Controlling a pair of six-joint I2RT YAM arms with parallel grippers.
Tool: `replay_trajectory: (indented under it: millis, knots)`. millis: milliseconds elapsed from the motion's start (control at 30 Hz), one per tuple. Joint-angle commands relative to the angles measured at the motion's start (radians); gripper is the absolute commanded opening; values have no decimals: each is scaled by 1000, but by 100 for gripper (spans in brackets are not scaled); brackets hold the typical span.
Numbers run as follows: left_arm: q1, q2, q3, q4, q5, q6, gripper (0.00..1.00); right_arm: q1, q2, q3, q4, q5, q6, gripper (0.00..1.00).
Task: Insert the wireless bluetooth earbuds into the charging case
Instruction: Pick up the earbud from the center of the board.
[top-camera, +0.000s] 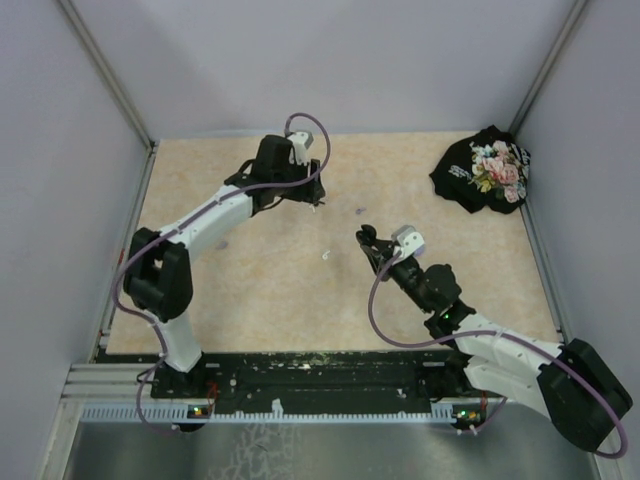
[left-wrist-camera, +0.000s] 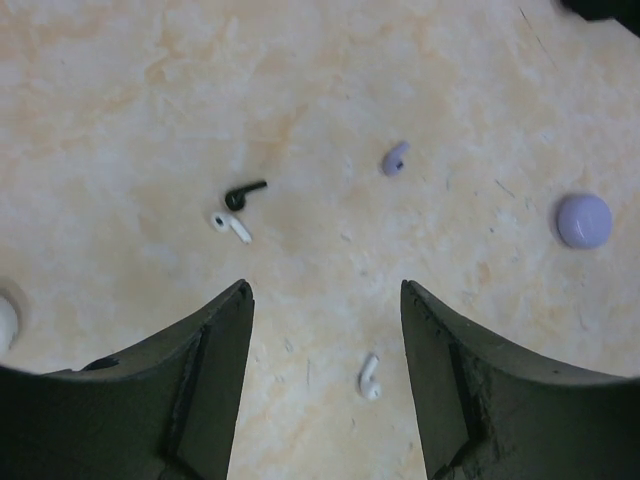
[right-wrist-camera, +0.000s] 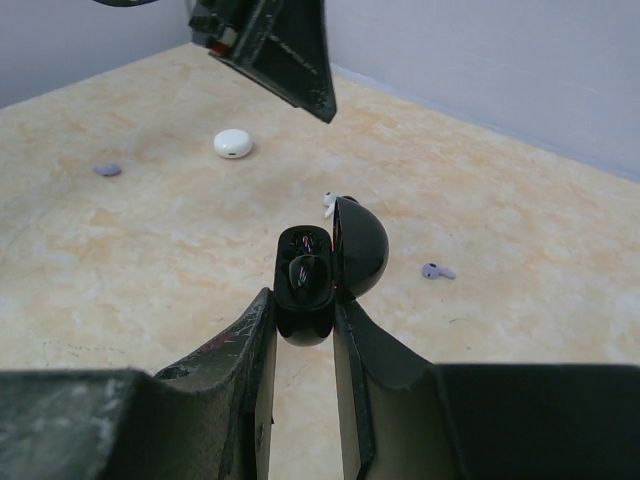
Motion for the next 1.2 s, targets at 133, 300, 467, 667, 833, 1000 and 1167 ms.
replay_trajectory:
  millis: [133,300,467,667,833,1000,1167]
  knots:
    - [60,298,289,6,19,38,65,7,17,-3,46,39,-43,0]
    - [72,445,435,-50,18,51,62,1,21,-1,36,54,-56,0]
    - [74,522,489,-68,22,88,57,-9,26,1,25,48,-47,0]
    - [77,584,518,-79,49,125,50,-9,28,-1,18,44,-43,0]
    - [76,616,518,-91,70,124,48,-11,30,4,13,39,-41,0]
    - [77,613,491,-110,126,147,45,-11,40,2,21,37,-34,0]
    - [73,584,432,-107,201,195,37,-12,52,4,35,24,-24,0]
